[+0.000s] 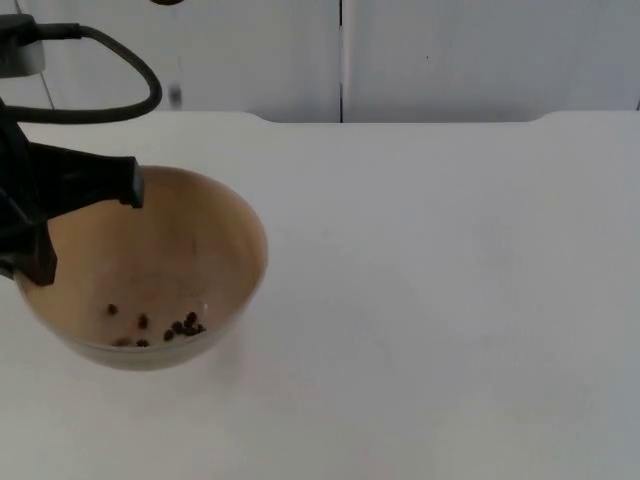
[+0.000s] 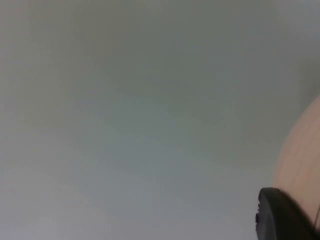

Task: Pick up the bowl with the left hand and pour the coffee beans from the cup into the bowl with the right hand.

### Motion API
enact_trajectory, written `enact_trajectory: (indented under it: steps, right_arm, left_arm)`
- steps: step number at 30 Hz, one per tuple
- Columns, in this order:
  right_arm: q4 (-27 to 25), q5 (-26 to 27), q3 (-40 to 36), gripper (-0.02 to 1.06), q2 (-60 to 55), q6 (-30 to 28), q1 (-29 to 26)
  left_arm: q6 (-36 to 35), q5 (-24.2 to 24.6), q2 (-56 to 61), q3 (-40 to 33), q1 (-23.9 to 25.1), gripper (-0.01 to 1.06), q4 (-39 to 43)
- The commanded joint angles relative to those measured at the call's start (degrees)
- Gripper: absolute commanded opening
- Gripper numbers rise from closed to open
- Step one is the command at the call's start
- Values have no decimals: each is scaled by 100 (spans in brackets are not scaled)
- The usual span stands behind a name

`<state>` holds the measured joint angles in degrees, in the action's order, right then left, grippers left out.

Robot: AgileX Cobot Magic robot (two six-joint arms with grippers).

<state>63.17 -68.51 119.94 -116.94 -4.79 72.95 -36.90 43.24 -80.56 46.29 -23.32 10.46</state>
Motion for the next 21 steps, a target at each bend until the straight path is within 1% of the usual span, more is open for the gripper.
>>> enact_trajectory:
  steps: [1,10,16,21]
  right_arm:
    - [120,30,55,0,56,-78,32]
    - [120,30,55,0,56,-366,36]
    - [120,41,55,0,56,-369,36]
    - [242,78,55,0,56,-377,91]
  left_arm:
    - [-1,-58,55,19,-32,0,-59]
    - [-1,-68,55,19,-32,0,-71]
    - [-1,-68,55,19,-32,0,-71]
    - [-1,-89,55,19,-32,0,-73]
